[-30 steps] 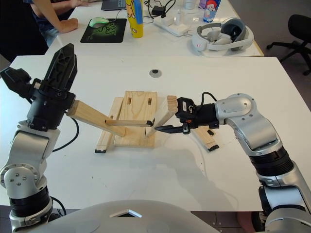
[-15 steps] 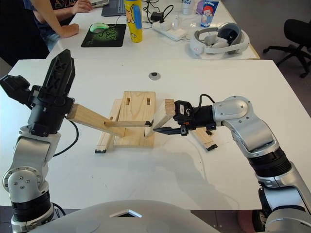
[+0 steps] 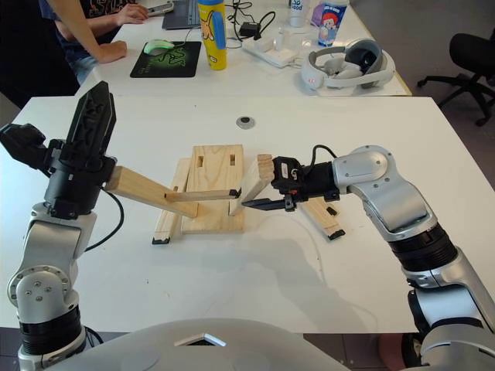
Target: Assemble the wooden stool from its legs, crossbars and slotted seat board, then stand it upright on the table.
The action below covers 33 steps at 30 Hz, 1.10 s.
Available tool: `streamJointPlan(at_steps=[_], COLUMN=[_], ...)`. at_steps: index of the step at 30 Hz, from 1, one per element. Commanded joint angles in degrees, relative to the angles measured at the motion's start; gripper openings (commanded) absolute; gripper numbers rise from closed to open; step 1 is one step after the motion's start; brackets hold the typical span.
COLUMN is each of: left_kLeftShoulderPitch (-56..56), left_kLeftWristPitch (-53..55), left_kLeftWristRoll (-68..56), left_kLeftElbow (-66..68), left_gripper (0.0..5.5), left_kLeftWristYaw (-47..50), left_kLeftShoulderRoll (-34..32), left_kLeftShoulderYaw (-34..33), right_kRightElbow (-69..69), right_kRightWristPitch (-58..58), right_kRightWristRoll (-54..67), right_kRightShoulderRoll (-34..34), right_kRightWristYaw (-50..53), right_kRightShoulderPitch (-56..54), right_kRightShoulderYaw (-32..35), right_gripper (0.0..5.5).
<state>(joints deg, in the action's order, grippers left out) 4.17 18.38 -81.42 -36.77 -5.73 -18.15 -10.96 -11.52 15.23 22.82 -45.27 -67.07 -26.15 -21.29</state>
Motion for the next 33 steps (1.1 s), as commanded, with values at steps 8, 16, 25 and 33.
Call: streamJointPlan(at_steps=[8,16,25,33], left_kLeftShoulderPitch=[7.1,5.6,-1.7,-12.8], left_kLeftWristPitch=[3.3,2.4,1.8,2.7], left_kLeftWristRoll=[4.2,4.5,2.9,0.2], left_kLeftElbow=[4.9,2.6,-1.7,-5.2], left_gripper=[3.46,3.46,3.46,3.46], left_kLeftWristYaw=[6.6,8.5,13.4,20.3], left_kLeftShoulderRoll=[2.3,3.4,3.0,2.1], left_kLeftShoulderYaw=[2.0,2.3,2.7,3.5], right_kRightElbow=[7.9,12.1,16.4,20.4], right_kRightWristPitch=[0.6,-0.4,-1.6,-2.7], right_kRightWristRoll=[-11.4,-12.2,-12.6,-13.5], right_kRightShoulderRoll=[-0.5,0.2,-2.8,-4.6], right_kRightWristYaw=[-5.2,-11.1,-18.4,-21.7], right_kRightShoulderPitch=[-4.6,-12.0,-12.2,-11.2], right_kRightShoulderYaw=[-10.0,-13.5,-17.7,-18.7], right_gripper=[2.05,2.05,2.05,2.05])
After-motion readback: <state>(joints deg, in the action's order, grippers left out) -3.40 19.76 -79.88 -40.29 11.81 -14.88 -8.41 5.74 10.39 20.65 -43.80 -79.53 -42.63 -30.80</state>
